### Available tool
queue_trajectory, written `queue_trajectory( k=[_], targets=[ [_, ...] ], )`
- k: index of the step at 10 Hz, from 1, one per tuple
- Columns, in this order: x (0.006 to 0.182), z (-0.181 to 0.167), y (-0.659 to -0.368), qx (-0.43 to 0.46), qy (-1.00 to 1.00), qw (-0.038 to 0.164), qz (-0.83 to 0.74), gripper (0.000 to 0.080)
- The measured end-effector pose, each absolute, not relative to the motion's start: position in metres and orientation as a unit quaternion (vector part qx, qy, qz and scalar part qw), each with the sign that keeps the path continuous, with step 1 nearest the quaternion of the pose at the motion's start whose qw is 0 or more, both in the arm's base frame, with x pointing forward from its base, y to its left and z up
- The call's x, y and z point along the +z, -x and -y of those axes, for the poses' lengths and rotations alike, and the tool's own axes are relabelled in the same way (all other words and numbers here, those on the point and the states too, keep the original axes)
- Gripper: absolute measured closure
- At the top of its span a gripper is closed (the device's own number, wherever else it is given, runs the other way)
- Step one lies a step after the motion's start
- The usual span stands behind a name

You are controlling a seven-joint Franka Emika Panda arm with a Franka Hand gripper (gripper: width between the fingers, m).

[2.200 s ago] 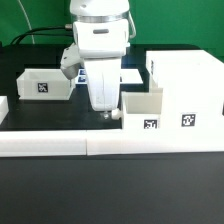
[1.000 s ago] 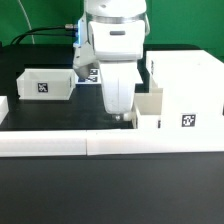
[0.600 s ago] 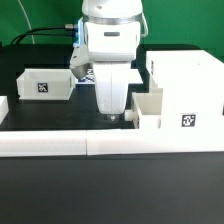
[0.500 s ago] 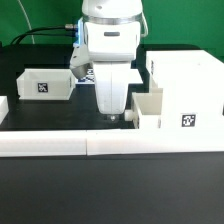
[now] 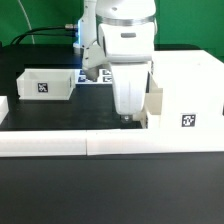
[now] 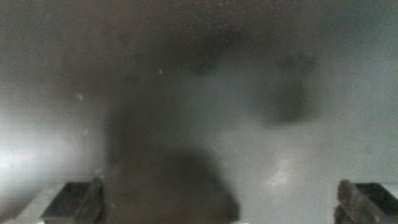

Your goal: Assemble drawer

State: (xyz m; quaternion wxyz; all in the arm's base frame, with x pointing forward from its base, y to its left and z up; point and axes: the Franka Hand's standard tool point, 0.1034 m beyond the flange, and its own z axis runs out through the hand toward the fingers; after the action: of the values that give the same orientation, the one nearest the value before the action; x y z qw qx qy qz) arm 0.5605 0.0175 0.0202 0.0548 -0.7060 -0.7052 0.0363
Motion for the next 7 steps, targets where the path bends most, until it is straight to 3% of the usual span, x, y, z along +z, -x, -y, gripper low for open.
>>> queue_trajectory(
  k=[7],
  targets=[
    [0.0176,-0.0195,-0.5589,0.047,0.725,0.060,0.685,0.0150]
  ],
)
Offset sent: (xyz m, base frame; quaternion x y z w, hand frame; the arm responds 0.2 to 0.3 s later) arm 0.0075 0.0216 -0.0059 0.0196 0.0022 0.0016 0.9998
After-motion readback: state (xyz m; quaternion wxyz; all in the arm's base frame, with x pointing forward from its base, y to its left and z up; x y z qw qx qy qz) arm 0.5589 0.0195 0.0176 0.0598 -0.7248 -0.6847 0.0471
